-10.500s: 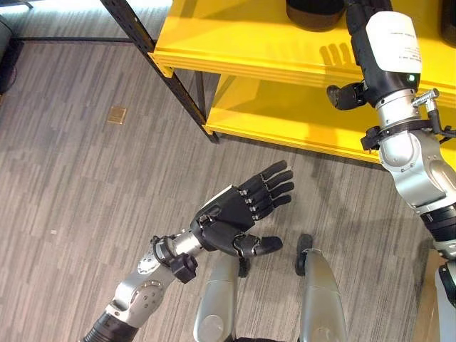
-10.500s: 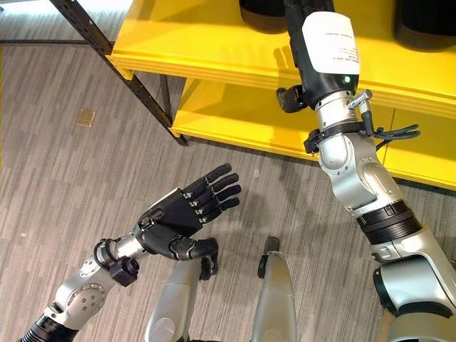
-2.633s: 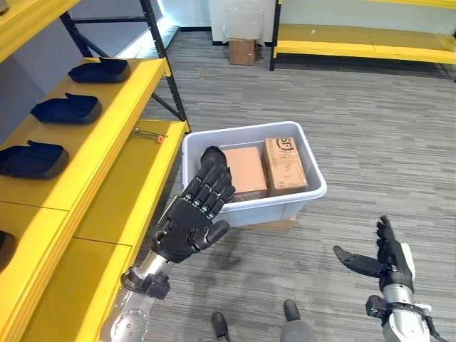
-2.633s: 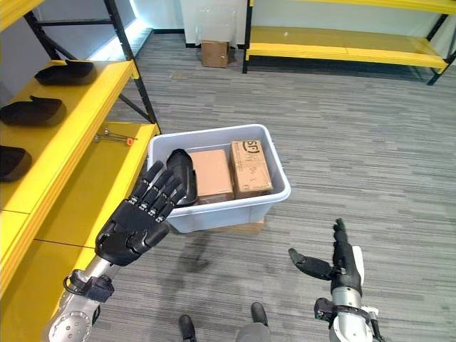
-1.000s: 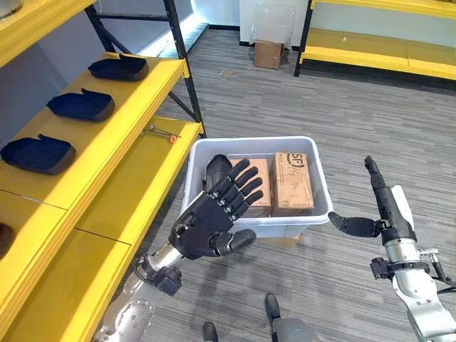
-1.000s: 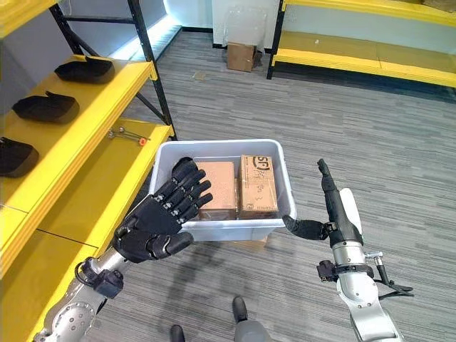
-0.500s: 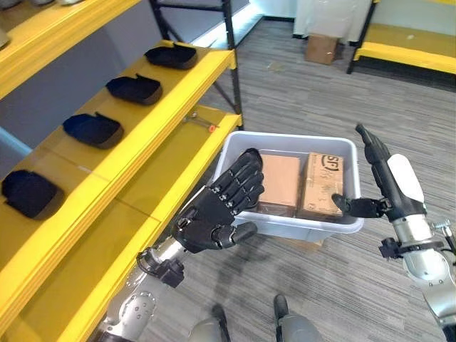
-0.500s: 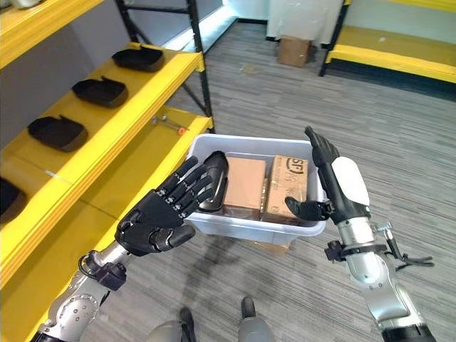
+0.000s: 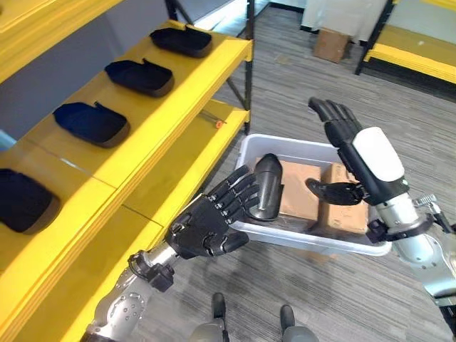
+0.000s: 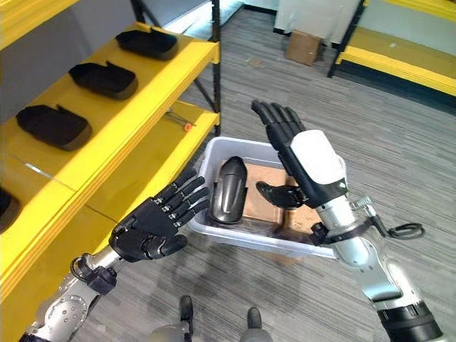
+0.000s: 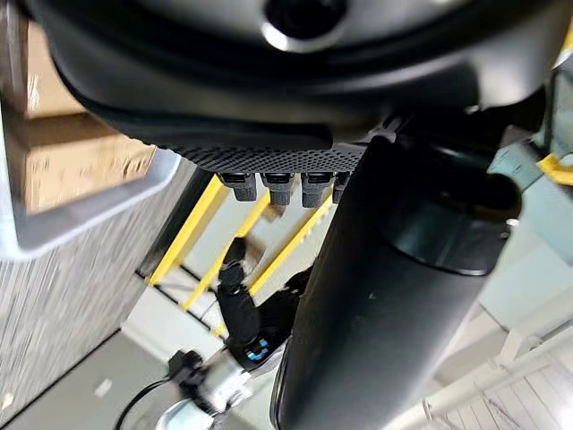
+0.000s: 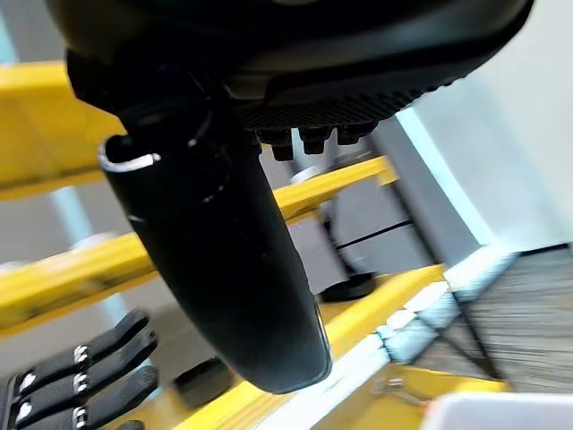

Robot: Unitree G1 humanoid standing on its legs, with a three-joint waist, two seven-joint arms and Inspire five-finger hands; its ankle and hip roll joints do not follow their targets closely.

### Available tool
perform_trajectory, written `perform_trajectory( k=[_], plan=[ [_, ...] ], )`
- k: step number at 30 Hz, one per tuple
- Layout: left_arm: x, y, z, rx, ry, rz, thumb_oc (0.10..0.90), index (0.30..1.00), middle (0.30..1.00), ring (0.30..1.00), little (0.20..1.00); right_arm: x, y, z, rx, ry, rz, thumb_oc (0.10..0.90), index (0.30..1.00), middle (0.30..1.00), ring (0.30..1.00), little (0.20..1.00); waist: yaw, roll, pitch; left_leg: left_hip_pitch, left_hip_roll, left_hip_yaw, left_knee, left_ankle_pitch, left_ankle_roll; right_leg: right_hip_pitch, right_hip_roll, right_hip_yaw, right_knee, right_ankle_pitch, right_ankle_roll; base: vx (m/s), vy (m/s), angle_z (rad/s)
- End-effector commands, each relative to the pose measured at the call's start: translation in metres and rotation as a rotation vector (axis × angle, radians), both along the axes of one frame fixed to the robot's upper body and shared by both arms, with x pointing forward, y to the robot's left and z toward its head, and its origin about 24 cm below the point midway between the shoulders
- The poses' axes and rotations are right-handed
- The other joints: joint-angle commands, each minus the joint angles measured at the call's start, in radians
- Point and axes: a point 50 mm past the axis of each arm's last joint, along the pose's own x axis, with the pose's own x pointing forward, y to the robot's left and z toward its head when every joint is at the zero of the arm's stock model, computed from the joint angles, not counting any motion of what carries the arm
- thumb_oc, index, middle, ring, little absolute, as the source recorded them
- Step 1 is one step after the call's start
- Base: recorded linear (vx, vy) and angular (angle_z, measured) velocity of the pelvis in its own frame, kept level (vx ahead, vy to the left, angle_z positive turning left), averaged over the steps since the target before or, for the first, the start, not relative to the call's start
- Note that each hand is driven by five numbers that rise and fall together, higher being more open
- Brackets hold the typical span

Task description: Move parts from the plastic box to the shelf.

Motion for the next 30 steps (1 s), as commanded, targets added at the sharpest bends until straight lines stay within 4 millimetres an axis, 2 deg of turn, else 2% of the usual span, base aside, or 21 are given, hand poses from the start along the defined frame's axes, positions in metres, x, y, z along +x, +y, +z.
perform_trajectory(
  k=[1,4,12,13,18,24,30],
  plan=[
    [-0.005,-0.011,0.035,-0.125,-0.165,-0.097,0.900,1.000,1.000,1.000,1.000,-0.007,0.010,0.047,-0.058,-0.253,0.059,0.900,1.000,1.000,1.000,1.000,-0.003,0.003,-0.051,-0.033,0.059,-0.005,0.003,-0.051,-0.015,-0.055,0.021,-0.036,0.083,-0.034,-0.021,-0.06,-0.099,0.06],
    [-0.005,-0.012,0.038,-0.113,-0.167,-0.123,0.900,1.000,1.000,1.000,1.000,-0.003,0.005,0.054,-0.068,-0.287,0.033,0.900,1.000,1.000,1.000,1.000,0.010,0.004,-0.029,-0.066,0.059,-0.021,0.010,-0.040,-0.017,-0.064,0.023,-0.046,0.099,-0.047,-0.027,-0.05,-0.098,0.18],
    [-0.007,-0.013,0.045,-0.106,-0.180,-0.180,0.900,1.000,1.000,1.000,1.000,0.007,0.006,0.064,-0.225,-0.373,0.013,0.900,1.000,1.000,1.000,1.000,0.042,0.035,0.035,-0.146,0.048,-0.068,0.055,-0.026,-0.022,-0.106,0.028,-0.075,0.168,-0.090,-0.049,-0.06,-0.077,0.13],
    [-0.008,-0.011,0.046,-0.096,-0.192,-0.195,0.900,1.000,1.000,1.000,1.000,0.010,0.002,0.067,-0.247,-0.385,-0.023,0.900,1.000,1.000,1.000,1.000,0.050,0.044,0.060,-0.172,0.046,-0.081,0.070,-0.020,-0.025,-0.124,0.033,-0.082,0.206,-0.111,-0.060,-0.08,-0.089,0.21],
    [-0.012,-0.008,0.047,-0.098,-0.210,-0.201,0.900,1.000,1.000,1.000,1.000,0.010,-0.014,0.068,-0.238,-0.403,-0.108,0.900,1.000,1.000,1.000,1.000,0.039,0.060,0.099,-0.205,0.047,-0.094,0.084,-0.016,-0.027,-0.180,0.042,-0.084,0.267,-0.142,-0.072,-0.08,-0.062,0.10],
    [-0.012,-0.009,0.050,-0.079,-0.225,-0.205,0.900,1.000,1.000,1.000,1.000,0.011,-0.021,0.065,-0.305,-0.387,-0.142,0.900,1.000,1.000,1.000,1.000,0.029,0.078,0.151,-0.244,0.050,-0.091,0.096,-0.009,-0.028,-0.250,0.049,-0.079,0.333,-0.170,-0.084,-0.08,-0.056,0.00],
    [-0.013,-0.006,0.053,-0.064,-0.242,-0.201,0.900,1.000,1.000,1.000,1.000,0.011,-0.028,0.073,-0.278,-0.442,-0.204,0.900,1.000,1.000,1.000,1.000,0.026,0.089,0.187,-0.289,0.057,-0.089,0.095,0.006,-0.029,-0.320,0.059,-0.069,0.390,-0.187,-0.093,-0.08,-0.049,-0.03]
  ],
)
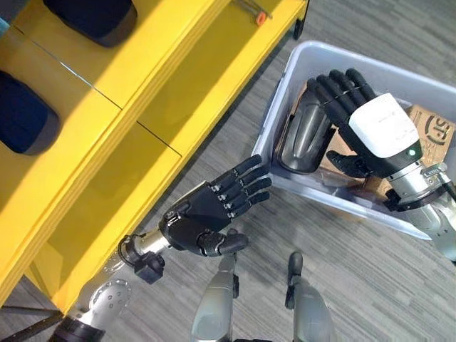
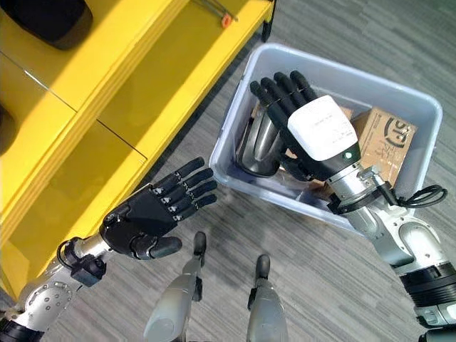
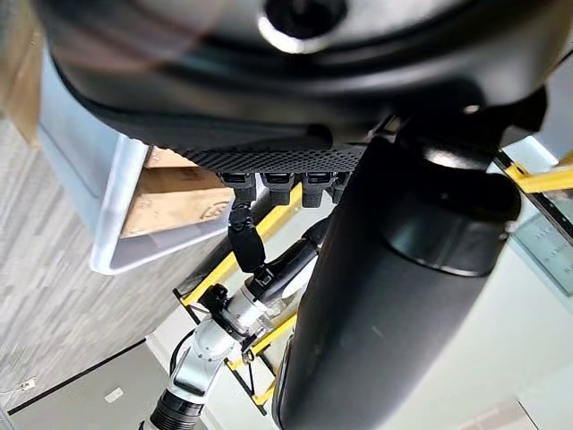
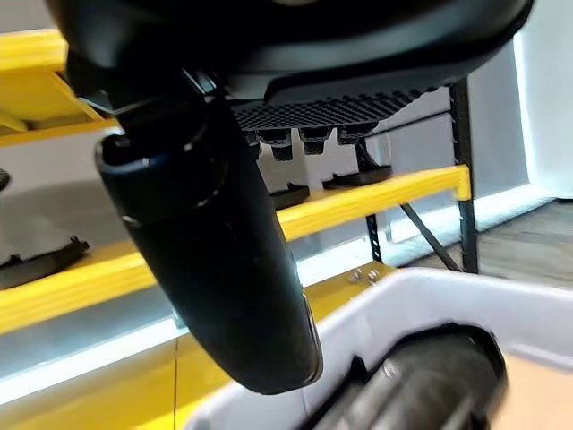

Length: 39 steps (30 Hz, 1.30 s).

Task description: Move parts from the plastic box to the shelf.

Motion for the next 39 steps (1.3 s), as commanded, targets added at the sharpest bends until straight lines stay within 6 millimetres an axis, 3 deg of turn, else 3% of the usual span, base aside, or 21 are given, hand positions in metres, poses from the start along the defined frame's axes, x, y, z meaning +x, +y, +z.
perform_trajectory(
  k=[1,9,19,39],
  plan=[
    [-0.013,-0.006,0.024,-0.092,-0.162,-0.080,0.900,1.000,1.000,1.000,1.000,-0.013,0.002,0.053,-0.002,-0.287,0.041,0.900,1.000,1.000,1.000,1.000,-0.021,-0.008,-0.050,-0.040,0.041,0.005,0.033,-0.056,-0.020,-0.018,0.035,-0.005,0.112,-0.078,-0.086,-0.10,-0.066,-0.11],
    [-0.016,-0.005,0.024,-0.089,-0.162,-0.071,0.900,1.000,1.000,1.000,1.000,-0.018,-0.014,0.060,0.039,-0.338,-0.044,0.900,1.000,1.000,1.000,1.000,-0.036,0.001,-0.022,-0.074,0.062,0.007,0.031,-0.039,-0.027,-0.084,0.048,0.001,0.170,-0.095,-0.095,-0.05,-0.030,-0.04],
    [-0.015,-0.005,0.025,-0.092,-0.160,-0.079,0.900,1.000,1.000,1.000,1.000,-0.015,-0.018,0.070,-0.024,-0.386,-0.086,0.900,1.000,1.000,1.000,1.000,-0.028,0.010,-0.003,-0.132,0.069,-0.001,0.042,-0.022,-0.032,-0.164,0.056,-0.006,0.252,-0.120,-0.105,-0.05,-0.051,0.00],
    [-0.014,0.007,0.024,-0.032,-0.171,-0.118,0.900,1.000,1.000,1.000,1.000,0.011,-0.017,0.105,-0.257,-0.496,-0.224,0.900,1.000,1.000,1.000,1.000,0.049,0.032,-0.003,-0.312,0.047,-0.054,0.084,0.011,-0.028,-0.373,0.061,-0.029,0.462,-0.191,-0.122,-0.02,-0.078,0.08]
  ],
)
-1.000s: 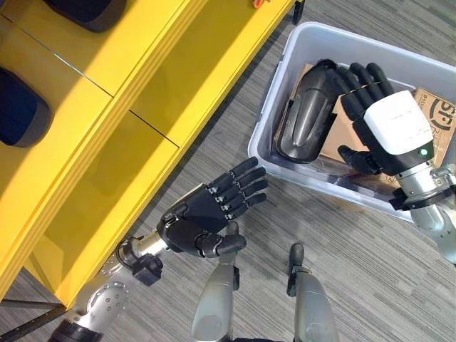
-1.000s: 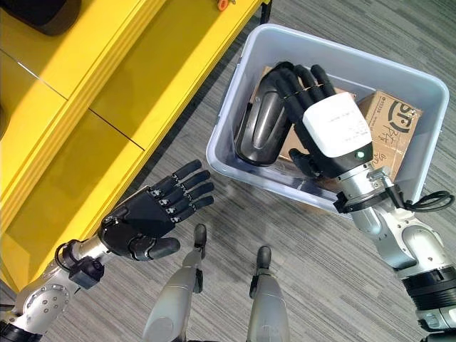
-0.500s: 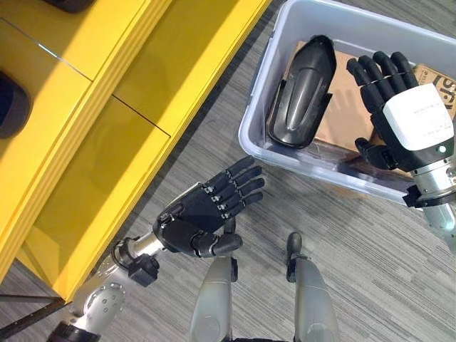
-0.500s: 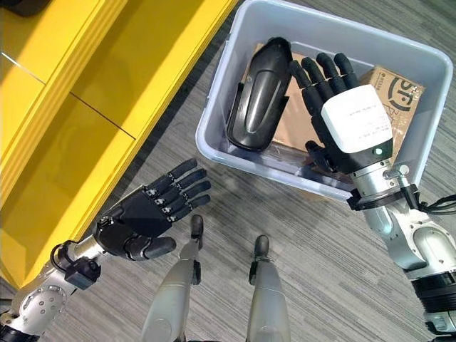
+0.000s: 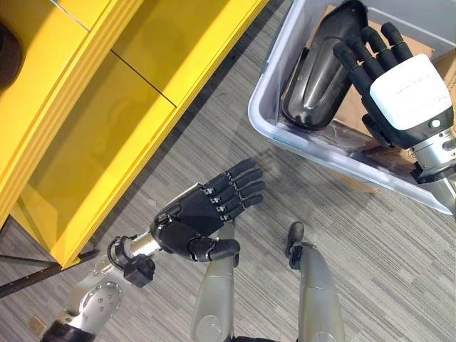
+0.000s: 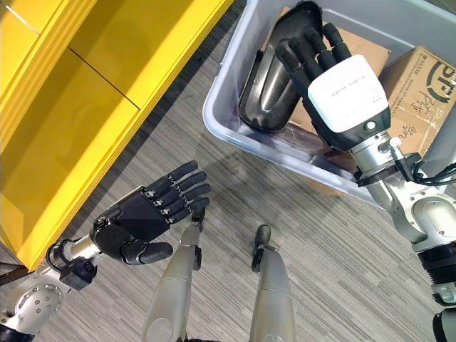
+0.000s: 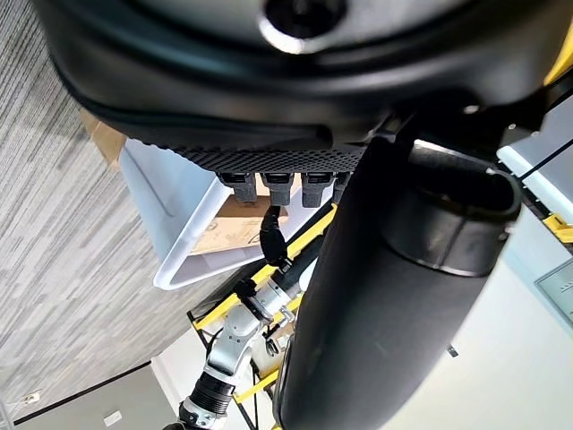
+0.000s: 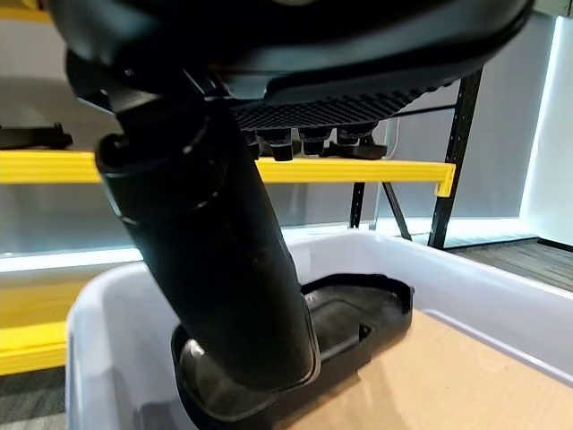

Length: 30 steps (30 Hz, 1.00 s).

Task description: Move parts from the plastic box to the shelf.

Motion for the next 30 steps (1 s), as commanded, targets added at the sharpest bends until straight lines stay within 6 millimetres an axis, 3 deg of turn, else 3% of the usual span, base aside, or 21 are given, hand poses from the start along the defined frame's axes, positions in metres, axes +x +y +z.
perform_trajectory(
  k=[1,6,16,25,30],
  plan=[
    [-0.007,-0.006,0.023,-0.053,-0.148,-0.115,0.900,1.000,1.000,1.000,1.000,-0.007,0.006,0.070,-0.071,-0.281,0.024,0.900,1.000,1.000,1.000,1.000,-0.005,0.021,-0.011,-0.001,0.012,0.015,-0.062,-0.017,0.010,0.057,0.042,-0.014,0.016,-0.050,-0.028,0.00,-0.058,0.11],
    [-0.007,-0.003,0.023,-0.031,-0.146,-0.117,0.900,1.000,1.000,1.000,1.000,-0.003,0.009,0.075,-0.149,-0.280,-0.035,0.900,1.000,1.000,1.000,1.000,0.008,0.025,-0.011,-0.027,0.006,0.010,-0.044,-0.019,0.013,0.031,0.044,-0.019,0.040,-0.053,-0.030,0.01,-0.053,0.06],
    [-0.004,0.007,0.025,0.000,-0.154,-0.120,0.900,1.000,1.000,1.000,1.000,0.009,-0.011,0.083,-0.169,-0.257,-0.156,0.900,1.000,1.000,1.000,1.000,0.029,0.030,-0.011,-0.104,-0.003,-0.002,-0.005,-0.016,0.017,-0.037,0.048,-0.028,0.084,-0.056,-0.034,-0.01,-0.042,0.02],
    [-0.004,0.011,0.026,0.007,-0.158,-0.114,0.900,1.000,1.000,1.000,1.000,0.009,-0.023,0.093,-0.087,-0.347,-0.201,0.900,1.000,1.000,1.000,1.000,0.034,0.034,-0.011,-0.142,-0.003,-0.005,0.013,-0.016,0.020,-0.074,0.053,-0.027,0.107,-0.061,-0.038,0.00,-0.012,0.02],
    [-0.006,0.012,0.023,0.010,-0.168,-0.116,0.900,1.000,1.000,1.000,1.000,0.008,-0.032,0.089,-0.070,-0.326,-0.221,0.900,1.000,1.000,1.000,1.000,0.031,0.040,-0.011,-0.144,-0.005,-0.002,0.011,-0.019,0.021,-0.081,0.052,-0.025,0.106,-0.061,-0.036,0.00,0.000,0.00]
  ],
)
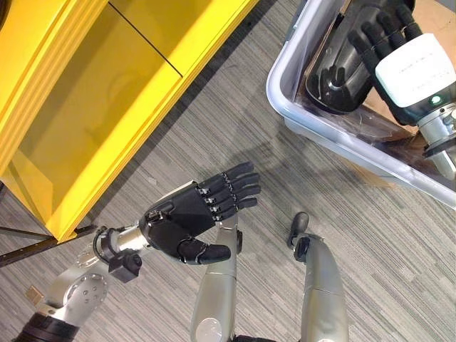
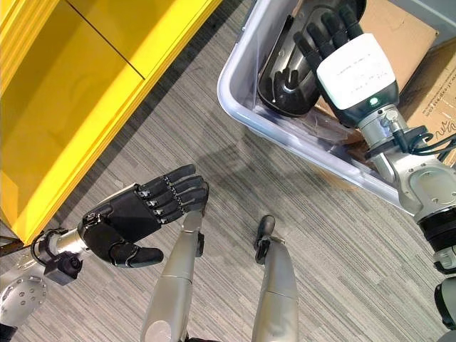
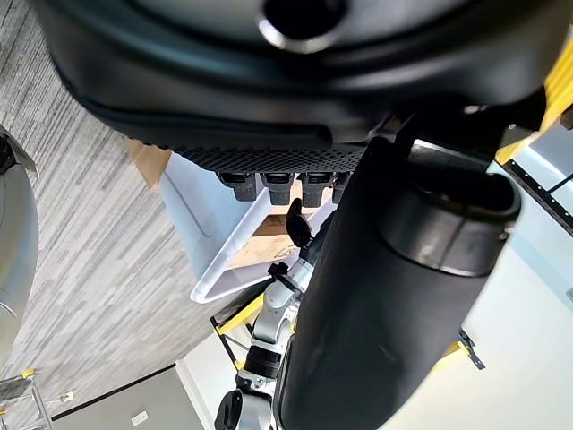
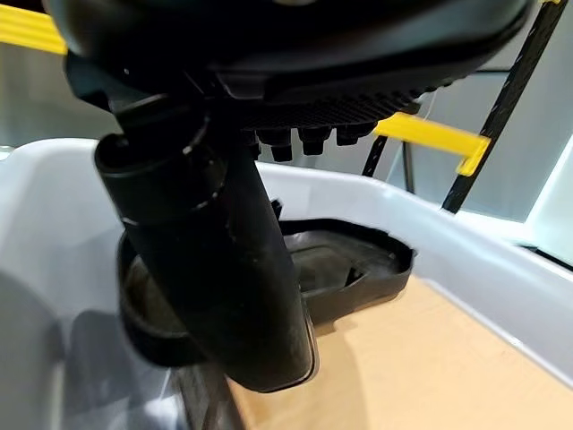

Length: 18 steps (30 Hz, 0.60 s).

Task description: Move parts from the plastic box to the shelf.

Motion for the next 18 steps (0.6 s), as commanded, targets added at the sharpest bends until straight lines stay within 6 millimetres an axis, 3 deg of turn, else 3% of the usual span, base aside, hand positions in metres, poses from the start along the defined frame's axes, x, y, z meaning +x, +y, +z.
perform_trajectory(
  k=[1,5,12,14,15,18],
  plan=[
    [-0.008,-0.007,0.013,-0.100,-0.118,-0.084,0.900,1.000,1.000,1.000,1.000,-0.019,-0.010,0.065,0.005,-0.252,-0.015,0.900,1.000,1.000,1.000,1.000,0.001,0.039,-0.010,0.026,0.012,0.049,-0.104,0.000,0.040,0.041,0.065,0.001,0.040,-0.051,-0.026,0.00,0.000,0.00],
    [-0.006,-0.005,0.016,-0.092,-0.120,-0.087,0.900,1.000,1.000,1.000,1.000,-0.015,-0.009,0.067,-0.094,-0.190,-0.063,0.900,1.000,1.000,1.000,1.000,0.003,0.040,-0.010,0.018,0.018,0.050,-0.100,0.001,0.039,0.027,0.065,0.002,0.050,-0.049,-0.026,0.00,0.000,0.00],
    [-0.005,0.003,0.019,-0.079,-0.125,-0.085,0.900,1.000,1.000,1.000,1.000,-0.013,-0.010,0.083,-0.047,-0.194,-0.100,0.900,1.000,1.000,1.000,1.000,0.008,0.041,-0.010,-0.018,0.025,0.048,-0.091,0.011,0.036,-0.012,0.063,-0.001,0.072,-0.054,-0.029,0.00,-0.011,0.00],
    [-0.004,-0.001,0.019,-0.079,-0.113,-0.081,0.900,1.000,1.000,1.000,1.000,-0.010,-0.009,0.083,-0.047,-0.164,-0.109,0.900,1.000,1.000,1.000,1.000,-0.001,0.034,-0.010,-0.021,0.004,0.050,-0.055,-0.031,0.037,-0.021,0.048,0.013,0.101,-0.083,-0.022,0.00,-0.037,0.09],
    [0.000,-0.005,0.033,-0.082,-0.120,-0.076,0.900,1.000,1.000,1.000,1.000,-0.011,-0.009,0.088,-0.045,-0.162,-0.112,0.900,1.000,1.000,1.000,1.000,-0.002,0.033,-0.010,-0.092,-0.022,0.043,0.045,-0.068,0.047,-0.084,0.043,0.022,0.151,-0.091,-0.027,-0.07,0.005,0.13],
    [0.003,-0.006,0.040,-0.089,-0.129,-0.072,0.900,1.000,1.000,1.000,1.000,-0.011,-0.007,0.090,-0.044,-0.157,-0.109,0.900,1.000,1.000,1.000,1.000,-0.001,0.029,-0.010,-0.150,-0.044,0.038,0.119,-0.098,0.057,-0.133,0.044,0.030,0.191,-0.097,-0.032,-0.02,0.002,0.02]
  ],
)
